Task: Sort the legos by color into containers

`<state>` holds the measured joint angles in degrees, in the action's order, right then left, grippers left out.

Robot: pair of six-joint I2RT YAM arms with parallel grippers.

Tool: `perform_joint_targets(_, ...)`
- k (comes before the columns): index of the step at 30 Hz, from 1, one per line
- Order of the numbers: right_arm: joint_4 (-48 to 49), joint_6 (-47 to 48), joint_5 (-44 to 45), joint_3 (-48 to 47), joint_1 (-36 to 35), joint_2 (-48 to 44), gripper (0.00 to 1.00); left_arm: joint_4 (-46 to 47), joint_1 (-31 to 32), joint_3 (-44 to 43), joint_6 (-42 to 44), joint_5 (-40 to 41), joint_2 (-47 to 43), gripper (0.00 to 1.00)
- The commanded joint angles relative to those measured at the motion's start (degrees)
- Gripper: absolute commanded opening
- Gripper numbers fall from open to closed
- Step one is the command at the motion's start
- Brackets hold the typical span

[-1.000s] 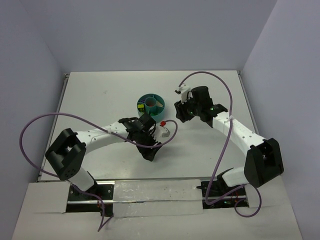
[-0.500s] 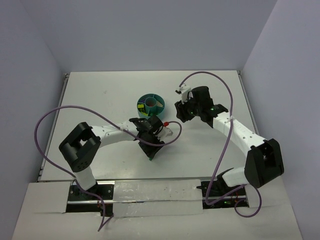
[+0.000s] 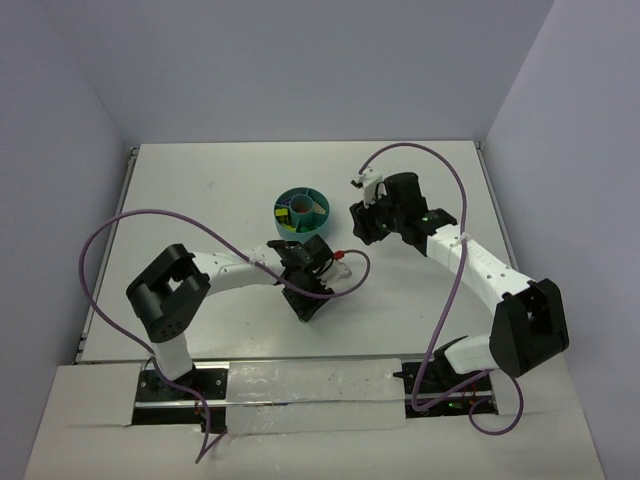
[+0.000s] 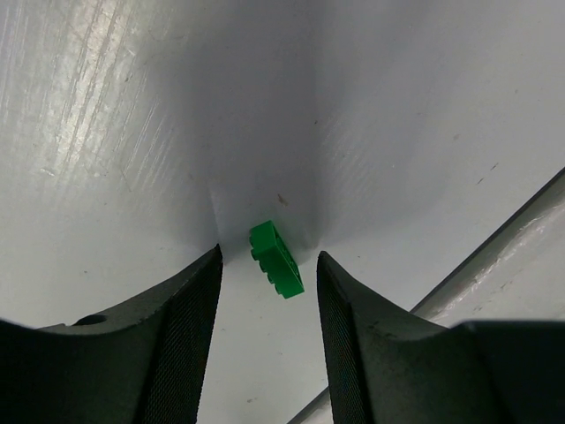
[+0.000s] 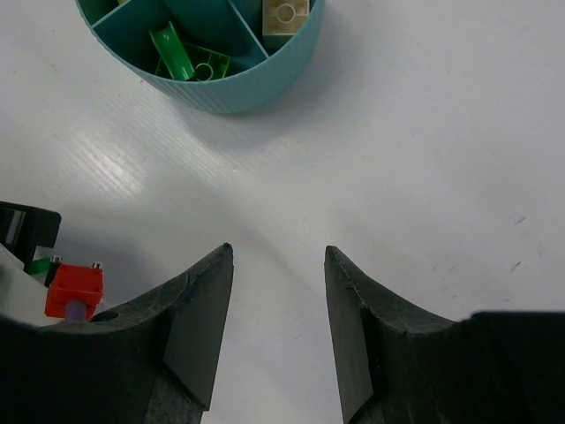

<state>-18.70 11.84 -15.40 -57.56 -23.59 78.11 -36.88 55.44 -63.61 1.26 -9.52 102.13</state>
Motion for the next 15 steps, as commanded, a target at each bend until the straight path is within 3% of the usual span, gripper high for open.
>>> perform_joint_targets(1,1.47,0.56,0.72,0.82,0.39,-2.17,0.53,0.15,0.84,-1.54,-0.11,0.38,0.26,0.52)
perform_joint_targets(8,1.65,0.56,0.72,0.61,0.39,-1.82,0.53,1.20,2.13,-1.60,0.33,3.37,1.32,0.41)
perform_joint_targets(15,1.91,0.40,0.68,0.59,0.39,-1.69,0.53,2.24,2.07,-1.81,1.32,8.19,0.24,0.23)
